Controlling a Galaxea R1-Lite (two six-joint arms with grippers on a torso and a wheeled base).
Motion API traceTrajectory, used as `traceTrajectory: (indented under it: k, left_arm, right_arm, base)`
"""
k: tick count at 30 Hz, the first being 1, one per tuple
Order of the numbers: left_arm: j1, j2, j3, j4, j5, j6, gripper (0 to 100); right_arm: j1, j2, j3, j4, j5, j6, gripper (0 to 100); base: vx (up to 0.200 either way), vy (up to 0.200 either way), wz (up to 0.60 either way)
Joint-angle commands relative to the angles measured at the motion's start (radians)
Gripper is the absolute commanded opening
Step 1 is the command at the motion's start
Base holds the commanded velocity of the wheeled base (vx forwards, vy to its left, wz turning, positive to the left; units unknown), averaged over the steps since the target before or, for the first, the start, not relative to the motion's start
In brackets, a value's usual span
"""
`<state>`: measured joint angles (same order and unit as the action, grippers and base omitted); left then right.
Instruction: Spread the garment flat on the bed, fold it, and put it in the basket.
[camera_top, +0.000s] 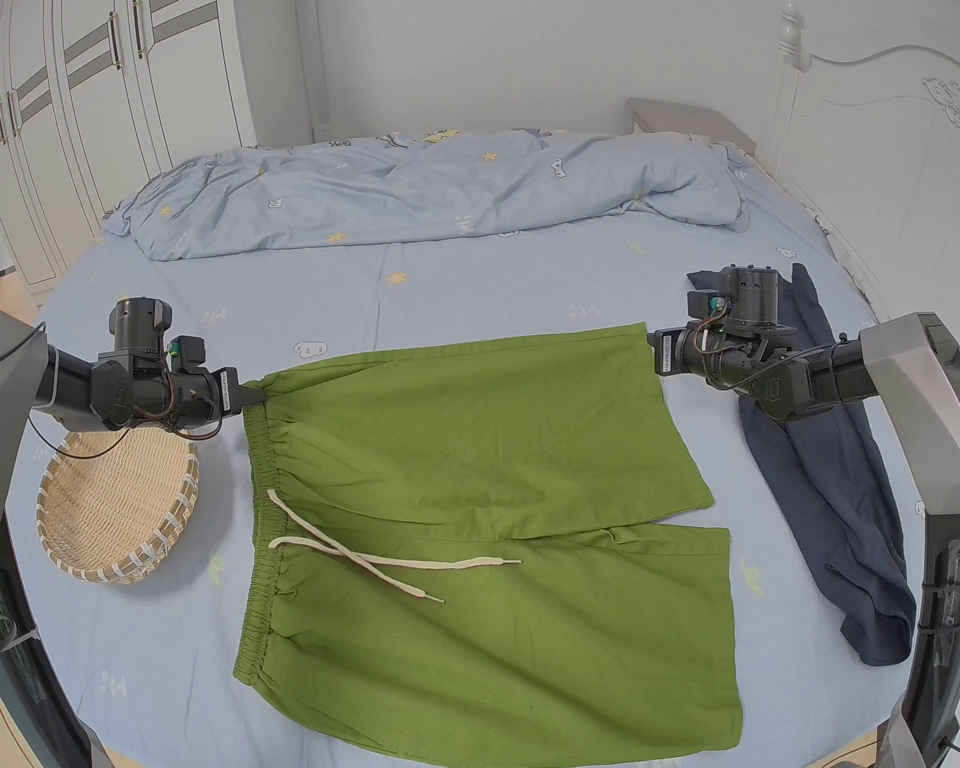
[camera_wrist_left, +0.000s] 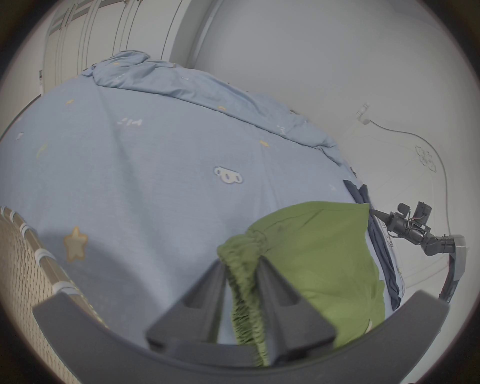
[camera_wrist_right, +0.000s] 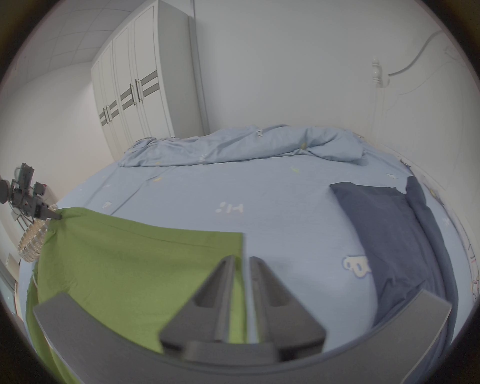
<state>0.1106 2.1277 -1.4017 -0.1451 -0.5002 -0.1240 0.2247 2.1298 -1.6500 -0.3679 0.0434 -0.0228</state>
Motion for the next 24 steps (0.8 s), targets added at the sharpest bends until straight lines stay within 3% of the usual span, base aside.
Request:
traceTrajectory:
  k: [1, 15, 19, 21, 24]
  left_arm:
    - [-0.014, 0.009, 0.0, -0.001, -0.006, 0.001, 100]
    - [-0.019, -0.118, 0.079, -0.001, -0.006, -0.016, 100]
    - [-0.025, -0.238, 0.204, 0.001, -0.015, -0.075, 100]
    - [-0.051, -0.365, 0.391, 0.004, -0.018, -0.112, 100]
    - [-0.055, -0.42, 0.501, 0.004, -0.023, -0.114, 100]
  right_arm:
    - [0.008, 0.009, -0.004, 0.0, 0.007, 0.0, 100]
    - [-0.016, -0.085, 0.058, 0.004, -0.02, 0.015, 100]
    - [-0.022, -0.211, 0.21, 0.004, -0.02, 0.09, 100]
    - [-0.022, -0.373, 0.435, 0.006, -0.008, 0.198, 100]
    - [-0.024, -0.464, 0.587, 0.006, 0.016, 0.234, 100]
  base:
    - [0.0, 0.0, 0.0]
    - [0.0, 0.0, 0.0]
    - [0.0, 0.0, 0.0]
    - [0.0, 0.0, 0.0]
    - [0.0, 0.0, 0.0]
